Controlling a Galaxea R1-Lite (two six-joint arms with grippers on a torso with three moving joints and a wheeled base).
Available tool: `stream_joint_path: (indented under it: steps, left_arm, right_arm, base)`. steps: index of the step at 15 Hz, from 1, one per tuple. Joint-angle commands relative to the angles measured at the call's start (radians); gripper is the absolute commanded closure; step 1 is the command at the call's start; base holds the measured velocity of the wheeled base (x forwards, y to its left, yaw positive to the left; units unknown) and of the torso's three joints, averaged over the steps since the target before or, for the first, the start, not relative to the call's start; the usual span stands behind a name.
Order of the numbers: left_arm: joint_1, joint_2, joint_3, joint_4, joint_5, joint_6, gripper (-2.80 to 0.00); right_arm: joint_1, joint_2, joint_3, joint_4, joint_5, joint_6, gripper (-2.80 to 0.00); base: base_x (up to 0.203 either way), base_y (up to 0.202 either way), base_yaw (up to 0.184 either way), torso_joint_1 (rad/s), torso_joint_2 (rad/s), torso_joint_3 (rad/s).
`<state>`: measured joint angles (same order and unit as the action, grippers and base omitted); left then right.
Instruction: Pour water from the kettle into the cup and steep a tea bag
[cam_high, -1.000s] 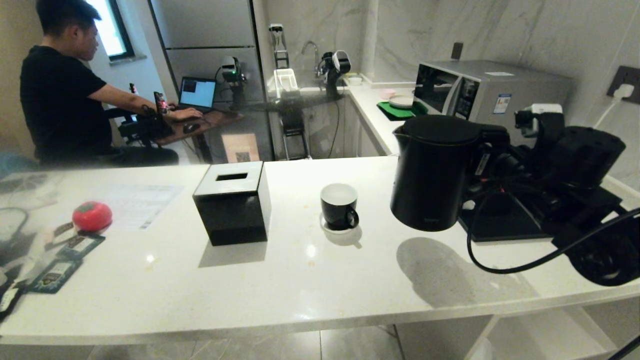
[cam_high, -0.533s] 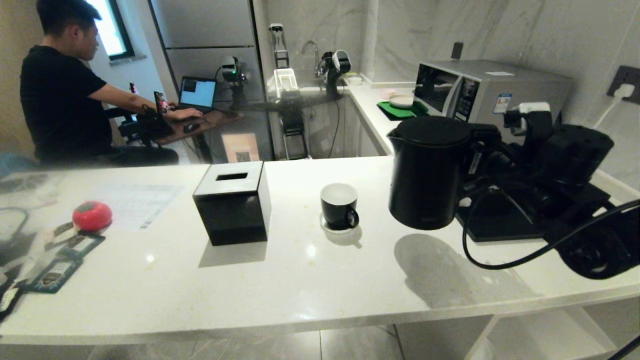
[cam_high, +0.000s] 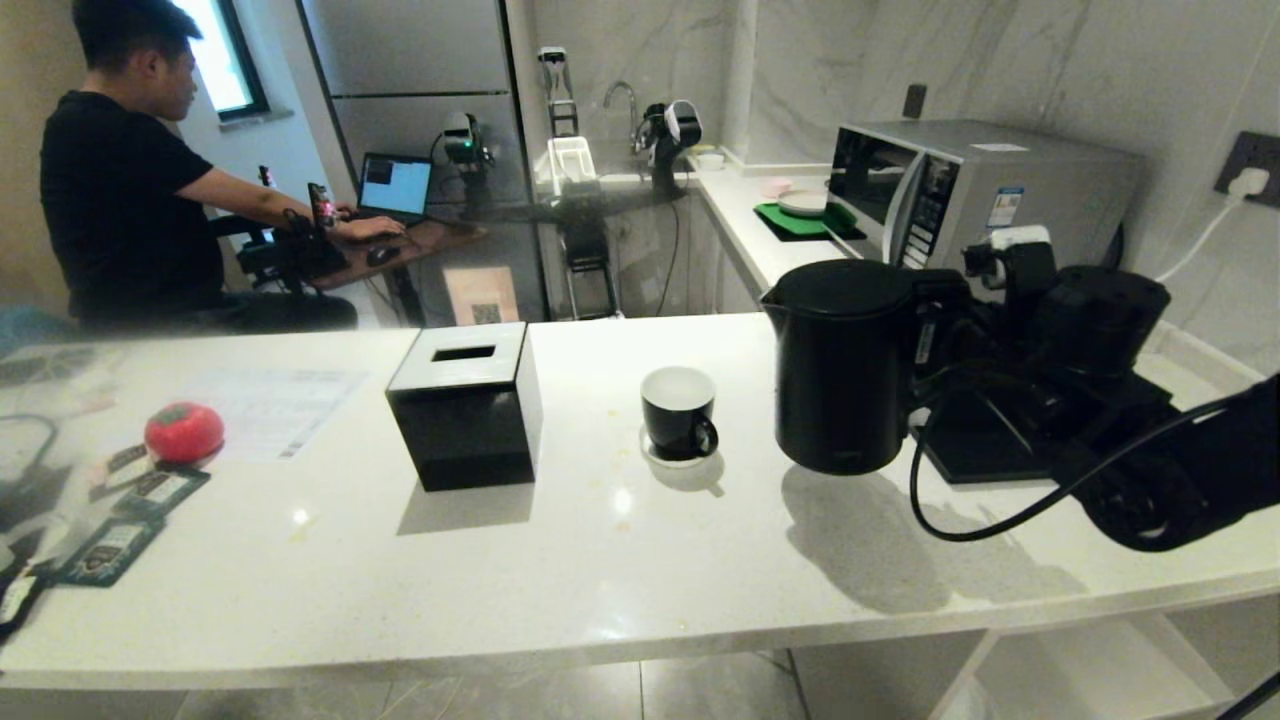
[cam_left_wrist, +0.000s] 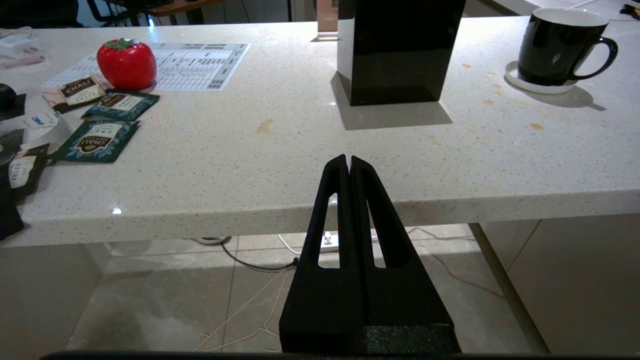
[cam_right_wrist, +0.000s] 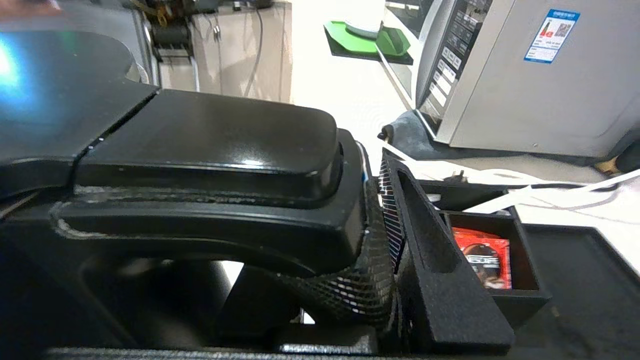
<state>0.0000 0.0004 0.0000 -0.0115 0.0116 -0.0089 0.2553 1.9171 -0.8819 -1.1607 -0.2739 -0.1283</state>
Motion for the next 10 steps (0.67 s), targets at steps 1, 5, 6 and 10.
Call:
stream_joint_path:
  steps: [1, 5, 6, 10]
  left_arm:
    - [0.0, 0.0, 0.0, -0.001, 0.001, -0.001, 0.0]
    - [0.0, 0.0, 0.0, -0.001, 0.001, 0.0, 0.0]
    - [0.0, 0.0, 0.0, -0.001, 0.001, 0.0, 0.0]
    - [0.0, 0.0, 0.0, -0.001, 0.001, -0.002, 0.0]
  right_arm:
    - [0.003, 0.021, -0.027, 0.001, 0.001, -0.028, 0.0]
    - [0.001, 0.035, -0.085, 0.052, -0.001, -0.06, 0.0]
    - [0.001, 0.036, -0.098, 0.075, -0.001, -0.061, 0.0]
    - [0.002, 0.059, -0.19, 0.157, -0.005, -0.069, 0.0]
  base:
    - [0.0, 0.0, 0.0, 0.0, 0.0, 0.0]
    - [0.0, 0.0, 0.0, 0.0, 0.0, 0.0]
    - [0.0, 0.0, 0.0, 0.0, 0.0, 0.0]
    - [0.0, 0.0, 0.0, 0.0, 0.0, 0.0]
